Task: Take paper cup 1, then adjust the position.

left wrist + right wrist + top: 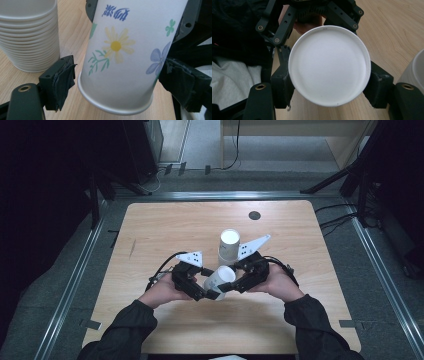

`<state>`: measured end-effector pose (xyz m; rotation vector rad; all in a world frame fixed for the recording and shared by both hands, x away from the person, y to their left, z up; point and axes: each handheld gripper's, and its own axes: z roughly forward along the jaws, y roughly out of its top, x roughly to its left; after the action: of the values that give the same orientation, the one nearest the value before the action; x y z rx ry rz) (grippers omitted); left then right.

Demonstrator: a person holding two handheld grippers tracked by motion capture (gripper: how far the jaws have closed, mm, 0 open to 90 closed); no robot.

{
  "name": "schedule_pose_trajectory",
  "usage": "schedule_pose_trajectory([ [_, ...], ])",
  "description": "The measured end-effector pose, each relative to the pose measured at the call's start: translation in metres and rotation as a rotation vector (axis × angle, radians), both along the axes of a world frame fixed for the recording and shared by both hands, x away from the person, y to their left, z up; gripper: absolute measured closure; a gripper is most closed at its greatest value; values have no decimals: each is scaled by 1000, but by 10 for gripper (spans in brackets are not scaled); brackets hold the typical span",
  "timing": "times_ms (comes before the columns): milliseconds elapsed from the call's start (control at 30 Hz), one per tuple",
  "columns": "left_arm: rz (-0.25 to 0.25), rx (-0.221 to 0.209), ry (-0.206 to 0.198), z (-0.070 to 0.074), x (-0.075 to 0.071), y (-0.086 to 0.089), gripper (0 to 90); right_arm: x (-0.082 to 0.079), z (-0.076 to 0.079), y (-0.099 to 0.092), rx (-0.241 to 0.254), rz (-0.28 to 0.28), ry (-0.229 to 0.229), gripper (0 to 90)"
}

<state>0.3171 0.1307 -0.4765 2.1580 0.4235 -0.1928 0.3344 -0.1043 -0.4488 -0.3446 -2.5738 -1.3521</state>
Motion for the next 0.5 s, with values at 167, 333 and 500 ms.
schedule_pose_trajectory([
  [167,-14,-3,-4,-1,-1,-1,161,0,0,1,18,3,19,344],
  [333,-32,-3,-18,-1,-2,-2,226,0,0,0,18,9,29,345],
  [500,-44,4,-29,1,-4,-2,267,1,-2,0,16,6,40,344],
])
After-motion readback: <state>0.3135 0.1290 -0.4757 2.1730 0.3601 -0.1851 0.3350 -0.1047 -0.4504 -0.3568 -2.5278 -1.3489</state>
